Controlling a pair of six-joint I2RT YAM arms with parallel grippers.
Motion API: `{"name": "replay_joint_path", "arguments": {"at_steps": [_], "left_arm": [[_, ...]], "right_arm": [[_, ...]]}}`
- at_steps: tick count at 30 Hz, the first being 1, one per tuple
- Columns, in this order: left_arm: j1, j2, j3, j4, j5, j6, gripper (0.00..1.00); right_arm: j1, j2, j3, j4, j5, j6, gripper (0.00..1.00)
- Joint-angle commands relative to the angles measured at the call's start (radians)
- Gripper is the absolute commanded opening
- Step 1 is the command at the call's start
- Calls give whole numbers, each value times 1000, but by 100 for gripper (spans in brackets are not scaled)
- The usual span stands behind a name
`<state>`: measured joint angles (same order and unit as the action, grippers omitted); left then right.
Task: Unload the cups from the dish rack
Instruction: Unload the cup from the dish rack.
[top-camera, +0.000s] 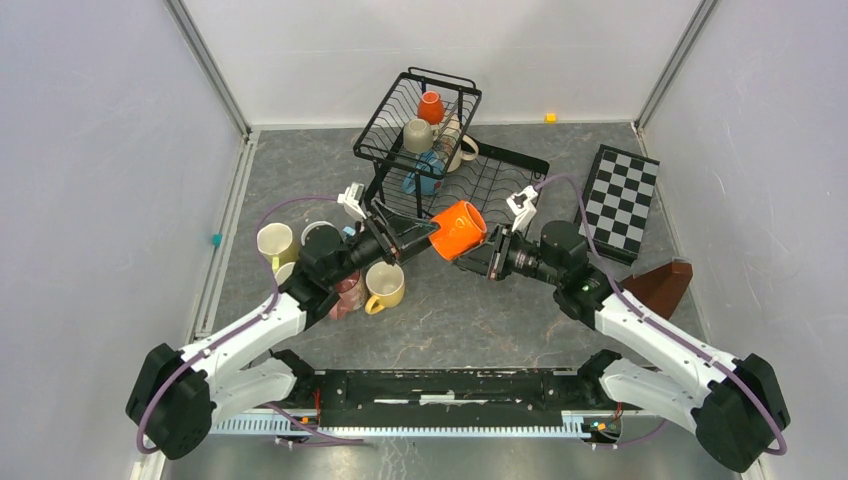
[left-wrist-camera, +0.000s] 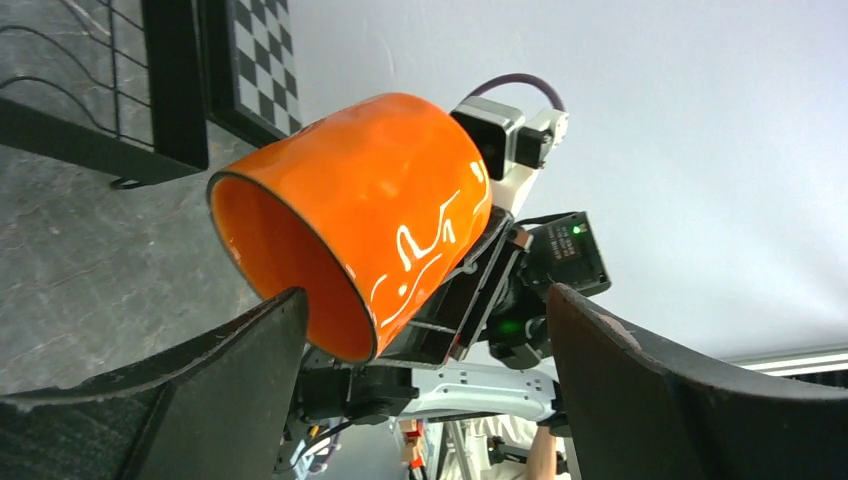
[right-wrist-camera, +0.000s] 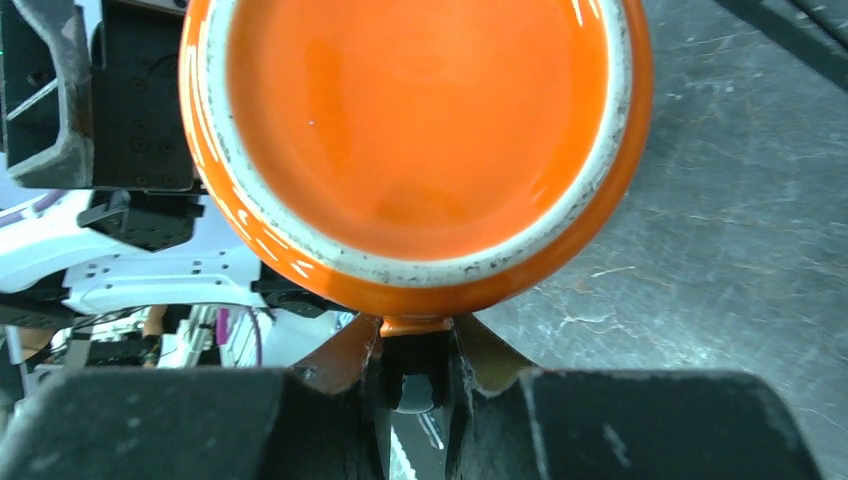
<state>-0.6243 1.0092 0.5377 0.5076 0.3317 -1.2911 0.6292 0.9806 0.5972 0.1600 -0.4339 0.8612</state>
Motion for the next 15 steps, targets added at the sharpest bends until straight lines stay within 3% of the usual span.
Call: {"name": "replay_joint_path", "arguments": {"at_steps": [1,10,15], "left_arm": [[-3,18,-5,195,45,-105,92],[-3,55,-13,413,66,-206,74],[-5,67,-9,445,77,-233,65]], "right_arm": [[18,-28,-11,259,-67,81,0],[43,11,-92,528,-121,230,0],[65,25,-91,554,-113,228,0]]}}
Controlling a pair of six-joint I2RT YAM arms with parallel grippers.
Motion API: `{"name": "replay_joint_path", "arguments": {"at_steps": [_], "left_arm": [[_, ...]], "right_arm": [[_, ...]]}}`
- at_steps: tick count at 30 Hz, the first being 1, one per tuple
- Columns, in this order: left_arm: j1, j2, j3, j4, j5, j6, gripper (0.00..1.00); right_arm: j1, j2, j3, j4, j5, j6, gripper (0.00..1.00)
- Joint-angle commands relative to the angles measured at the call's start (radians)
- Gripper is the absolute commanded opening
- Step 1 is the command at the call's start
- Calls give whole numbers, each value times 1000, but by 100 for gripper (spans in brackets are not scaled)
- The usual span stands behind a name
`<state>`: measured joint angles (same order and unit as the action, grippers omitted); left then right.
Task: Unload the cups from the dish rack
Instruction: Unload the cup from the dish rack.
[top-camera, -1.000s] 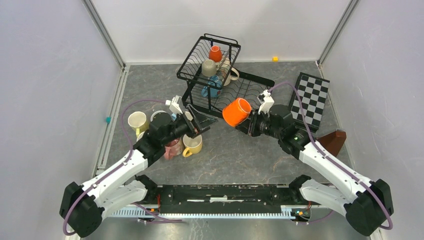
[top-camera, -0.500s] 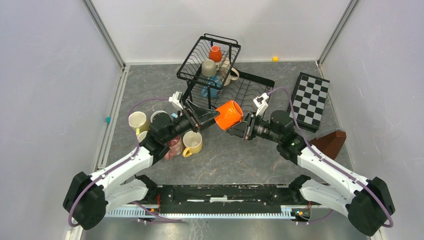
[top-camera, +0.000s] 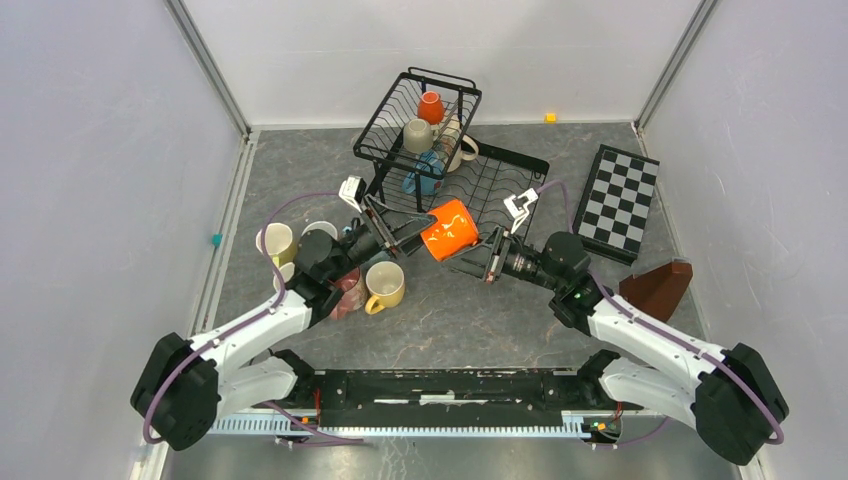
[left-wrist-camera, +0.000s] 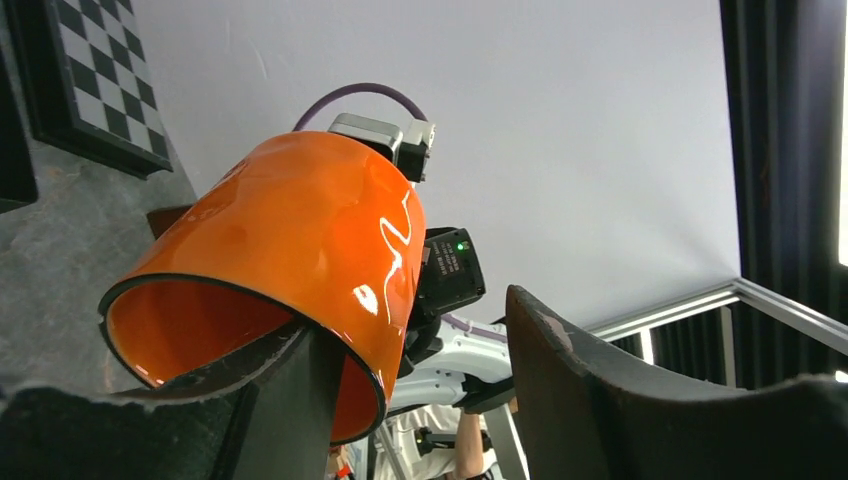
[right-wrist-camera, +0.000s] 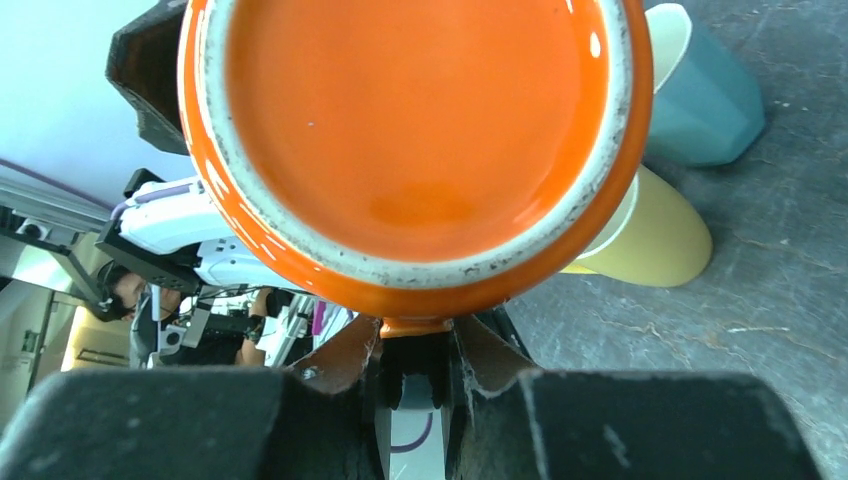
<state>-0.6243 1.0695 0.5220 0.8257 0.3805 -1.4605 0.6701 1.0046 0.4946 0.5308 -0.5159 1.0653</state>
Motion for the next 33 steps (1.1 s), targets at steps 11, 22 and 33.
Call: {"name": "replay_joint_path", "arguments": {"at_steps": [11,22,33], "left_arm": [[-15,38,17,175,35,-110,42],[-25,36,61,115,56,-78,2],[-25,-81,129,-188,64,103,2]], "right_arm": [[54,5,16,169,-8,-10,0],[69,-16,32,53,37,-107,2],[69,-130,91,-292,207,-312,98]]}}
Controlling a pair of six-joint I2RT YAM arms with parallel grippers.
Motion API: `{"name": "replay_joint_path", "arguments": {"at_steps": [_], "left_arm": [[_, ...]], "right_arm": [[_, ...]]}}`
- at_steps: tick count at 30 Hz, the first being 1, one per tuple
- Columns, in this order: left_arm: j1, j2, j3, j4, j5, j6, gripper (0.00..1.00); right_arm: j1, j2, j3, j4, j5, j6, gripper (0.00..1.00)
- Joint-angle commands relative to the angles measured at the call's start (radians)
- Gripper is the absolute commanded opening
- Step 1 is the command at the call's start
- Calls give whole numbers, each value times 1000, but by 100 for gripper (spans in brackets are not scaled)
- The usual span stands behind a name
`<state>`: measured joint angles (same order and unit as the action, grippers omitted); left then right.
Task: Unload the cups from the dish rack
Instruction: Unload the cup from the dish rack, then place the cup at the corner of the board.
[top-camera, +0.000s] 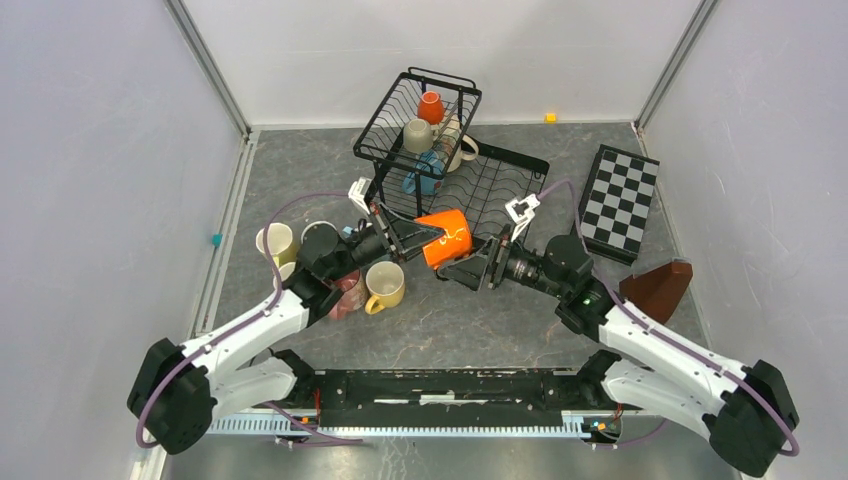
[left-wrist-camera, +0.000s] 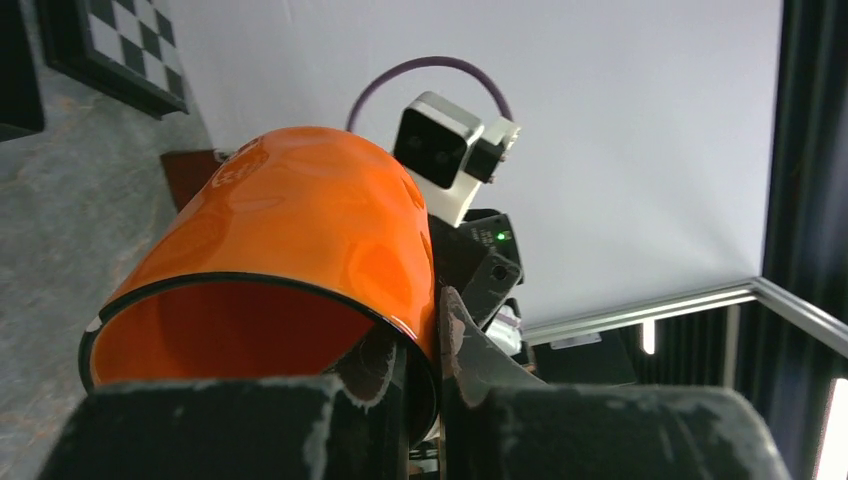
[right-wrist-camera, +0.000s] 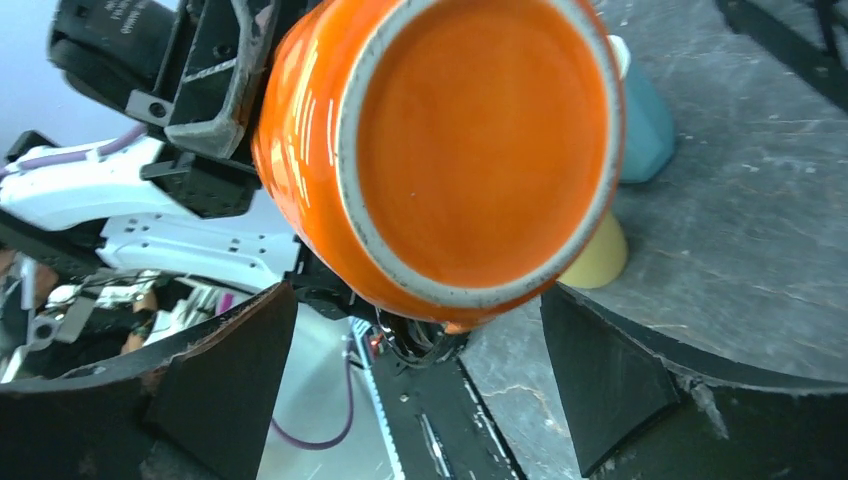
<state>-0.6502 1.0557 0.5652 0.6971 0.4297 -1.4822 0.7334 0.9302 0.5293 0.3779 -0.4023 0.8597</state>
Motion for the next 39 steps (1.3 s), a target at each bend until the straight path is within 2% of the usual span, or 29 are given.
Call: {"name": "replay_joint_path", "arguments": {"at_steps": [1,7,11,18,25,28,39], "left_arm": [[1,-78,90,-87,16,141,2],[0,-142,145,-409,31,299,2],[0,-161,205,-649,44,417,2],[-62,-186,289,-1022,1,586,2],[-161,-173,354,-1346,-133,715,2],[-187,-172,341,-1425,-184,727,2],[-280,-149,235,-1544,-314,684,2]], "right_arm": [[5,-69,56,-168,118,-118,98],[6,-191,60,-406,286,-200,98],[5,-205,111,-550,341,-264,98],[6,-186,97,-586,345,-300,98],[5,-120,132,-621,385,-348,98],[6,-107,121,-612,392,-356,98],[5,-92,90,-576,433,-362,98]]}}
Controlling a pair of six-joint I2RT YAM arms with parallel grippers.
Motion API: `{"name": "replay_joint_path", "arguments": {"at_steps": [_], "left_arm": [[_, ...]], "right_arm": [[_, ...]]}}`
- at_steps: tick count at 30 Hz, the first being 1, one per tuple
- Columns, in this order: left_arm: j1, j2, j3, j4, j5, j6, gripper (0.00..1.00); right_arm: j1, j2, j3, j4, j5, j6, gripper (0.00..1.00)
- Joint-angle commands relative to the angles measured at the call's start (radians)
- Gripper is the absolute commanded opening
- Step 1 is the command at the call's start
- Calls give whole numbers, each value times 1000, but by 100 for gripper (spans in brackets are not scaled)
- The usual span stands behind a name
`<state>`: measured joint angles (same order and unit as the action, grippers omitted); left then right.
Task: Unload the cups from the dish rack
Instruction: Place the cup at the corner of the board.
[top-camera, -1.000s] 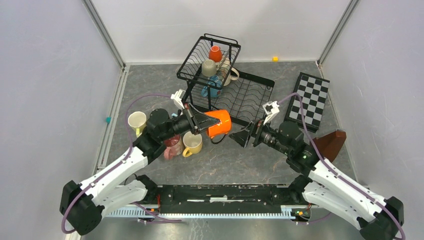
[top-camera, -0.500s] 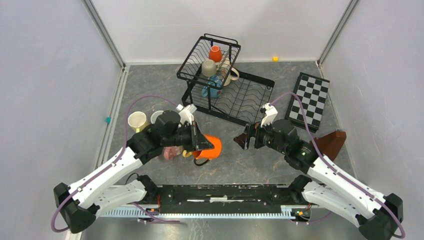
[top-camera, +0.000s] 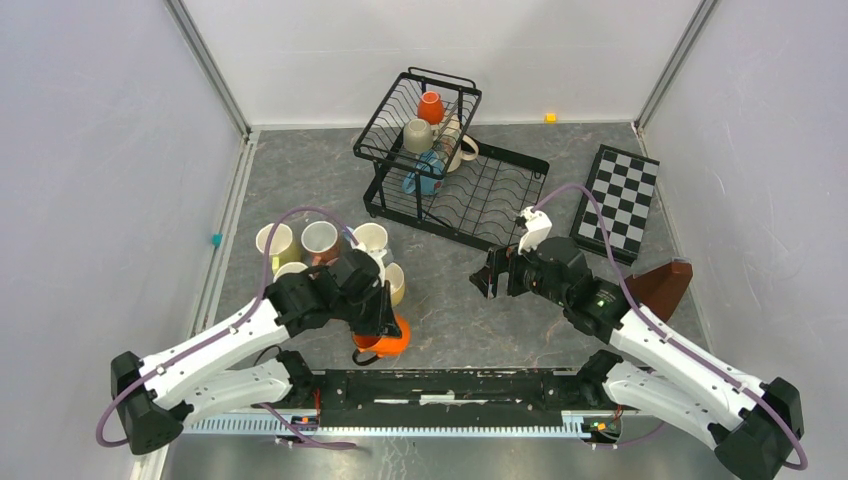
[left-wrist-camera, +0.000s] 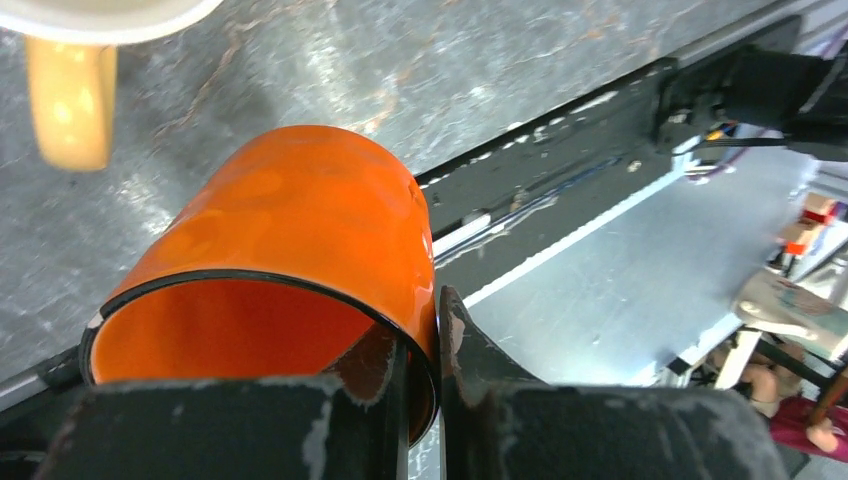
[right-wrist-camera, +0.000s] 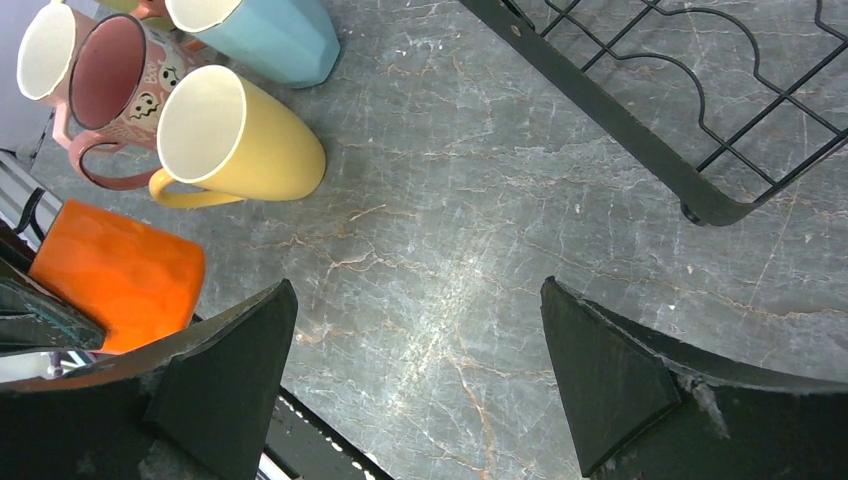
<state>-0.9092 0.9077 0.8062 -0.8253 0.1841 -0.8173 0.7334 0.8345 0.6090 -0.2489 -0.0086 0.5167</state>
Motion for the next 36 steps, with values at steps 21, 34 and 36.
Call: {"name": "replay_joint_path", "arguments": {"at_steps": [21,34,36], "left_arm": [[-39,103,-69,-88,-339,-20,2],[-39,154,-123,-31,-333,-33,2],[-40,155,-128,-25,-336,-34,2]], "right_arm": [[6,-7,-50,96,40,-9,98],[5,-21,-69,100,36,1,98],[5,-22,-71,99,35,2,98]]}}
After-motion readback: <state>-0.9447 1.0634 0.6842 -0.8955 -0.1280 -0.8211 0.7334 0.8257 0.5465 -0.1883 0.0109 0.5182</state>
